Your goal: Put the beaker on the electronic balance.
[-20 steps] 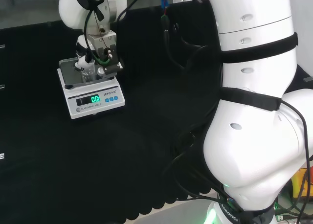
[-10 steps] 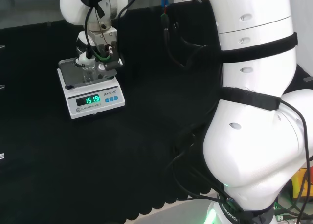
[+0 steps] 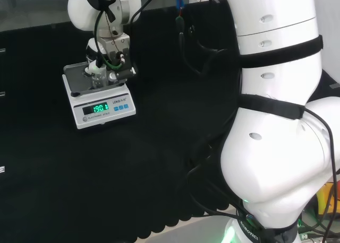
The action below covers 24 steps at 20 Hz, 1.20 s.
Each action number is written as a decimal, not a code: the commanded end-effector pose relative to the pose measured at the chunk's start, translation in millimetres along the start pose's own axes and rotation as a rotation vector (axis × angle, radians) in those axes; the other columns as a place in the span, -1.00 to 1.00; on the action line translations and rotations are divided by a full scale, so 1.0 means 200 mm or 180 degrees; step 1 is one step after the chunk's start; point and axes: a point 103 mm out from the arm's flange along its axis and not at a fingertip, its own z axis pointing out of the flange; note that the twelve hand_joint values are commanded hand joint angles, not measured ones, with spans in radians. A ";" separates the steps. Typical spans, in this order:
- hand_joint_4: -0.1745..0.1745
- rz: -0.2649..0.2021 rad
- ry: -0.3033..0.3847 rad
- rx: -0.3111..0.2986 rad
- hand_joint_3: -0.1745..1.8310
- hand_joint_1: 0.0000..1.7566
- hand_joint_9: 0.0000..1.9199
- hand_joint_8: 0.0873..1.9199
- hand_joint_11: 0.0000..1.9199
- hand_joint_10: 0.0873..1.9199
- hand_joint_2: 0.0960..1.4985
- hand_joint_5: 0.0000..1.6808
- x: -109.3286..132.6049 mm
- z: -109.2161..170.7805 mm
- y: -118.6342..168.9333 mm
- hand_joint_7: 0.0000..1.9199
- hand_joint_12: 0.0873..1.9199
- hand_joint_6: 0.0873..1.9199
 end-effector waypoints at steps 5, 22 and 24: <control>-0.98 -0.0005 -0.0062 0.0087 -1.00 0.18 0.65 -0.18 0.77 -1.00 0.33 -0.29 0.04 0.01 0.03 0.03 -0.63 -0.15; -0.36 -0.0028 -0.0129 0.0171 -1.00 -0.31 0.15 -0.12 0.04 -1.00 0.12 -0.63 0.05 0.04 0.03 -0.28 -0.08 -0.26; -0.28 -0.0025 -0.0112 0.0167 -1.00 -0.37 0.06 -0.13 -0.14 -1.00 0.09 -0.64 0.05 0.03 0.03 -0.33 0.08 -0.30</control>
